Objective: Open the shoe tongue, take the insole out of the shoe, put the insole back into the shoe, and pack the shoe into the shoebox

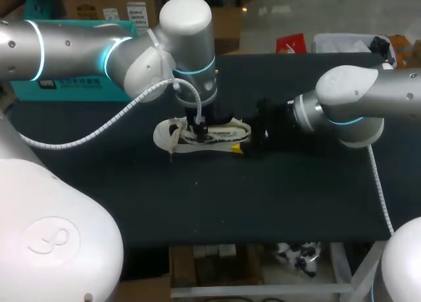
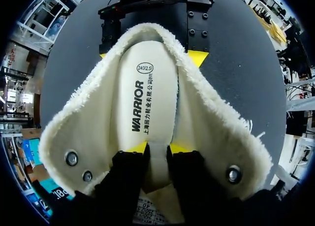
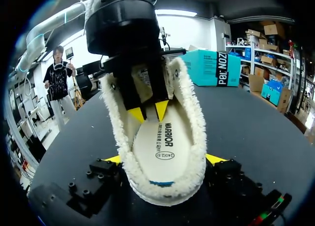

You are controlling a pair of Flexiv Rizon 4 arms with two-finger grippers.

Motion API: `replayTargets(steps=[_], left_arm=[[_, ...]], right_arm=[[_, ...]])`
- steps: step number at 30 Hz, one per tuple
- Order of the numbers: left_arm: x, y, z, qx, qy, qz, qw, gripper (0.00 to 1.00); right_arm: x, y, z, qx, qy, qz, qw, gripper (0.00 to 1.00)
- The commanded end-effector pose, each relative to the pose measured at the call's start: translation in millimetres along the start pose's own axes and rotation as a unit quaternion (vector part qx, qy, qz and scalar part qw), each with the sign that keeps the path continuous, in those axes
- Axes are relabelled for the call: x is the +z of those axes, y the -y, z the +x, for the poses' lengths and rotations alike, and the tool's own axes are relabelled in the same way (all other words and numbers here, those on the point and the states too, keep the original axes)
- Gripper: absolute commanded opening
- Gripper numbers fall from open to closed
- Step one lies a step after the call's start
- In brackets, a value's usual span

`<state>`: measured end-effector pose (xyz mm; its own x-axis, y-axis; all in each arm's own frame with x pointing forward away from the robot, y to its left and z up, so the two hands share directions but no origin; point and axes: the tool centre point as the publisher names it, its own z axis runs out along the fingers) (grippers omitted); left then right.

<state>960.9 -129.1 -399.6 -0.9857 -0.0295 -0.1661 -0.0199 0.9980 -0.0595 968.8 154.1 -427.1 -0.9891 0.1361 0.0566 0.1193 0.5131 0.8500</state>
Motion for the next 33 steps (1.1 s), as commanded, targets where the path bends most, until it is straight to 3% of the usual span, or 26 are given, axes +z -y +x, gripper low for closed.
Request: replayTargets(steps=[1,7,14,16,18,19,20,26,33], left_arm=[[87,-2.5,-11.2,-0.002,0.04,-0.004,0.999,0.29],[102,3.0,-34.5,-0.001,0.074,-0.013,0.997,0.33],[110,11.5,-59.3,-0.002,0.099,-0.014,0.995,0.28],[111,13.1,-64.9,-0.002,0.1,-0.013,0.995,0.23],[113,14.8,-69.7,-0.003,0.101,-0.012,0.995,0.12],[112,15.3,-71.6,-0.004,0.101,-0.011,0.995,0.0],[111,15.7,-73.3,-0.006,0.099,-0.008,0.995,0.0],[90,16.1,-71.4,0.006,0.067,0.02,0.998,0.0],[41,17.9,-59.7,0.022,0.037,0.06,0.997,0.0]], right_arm=[[0,3,-1,0.0,-0.001,-0.001,1.0,0.0],[0,3,-1,0.0,-0.001,-0.001,1.0,0.0],[0,3,-1,0.0,-0.001,-0.001,1.0,0.0],[0,3,-1,0.0,-0.001,-0.001,1.0,0.0],[0,3,-1,0.0,-0.001,-0.001,1.0,0.0],[0,3,-1,0.0,-0.001,-0.001,1.0,0.0],[0,3,-1,0.0,-0.001,-0.001,1.0,0.0],[0,3,-1,0.0,-0.001,-0.001,1.0,0.0],[0,3,-1,0.0,-0.001,-0.001,1.0,0.0]])
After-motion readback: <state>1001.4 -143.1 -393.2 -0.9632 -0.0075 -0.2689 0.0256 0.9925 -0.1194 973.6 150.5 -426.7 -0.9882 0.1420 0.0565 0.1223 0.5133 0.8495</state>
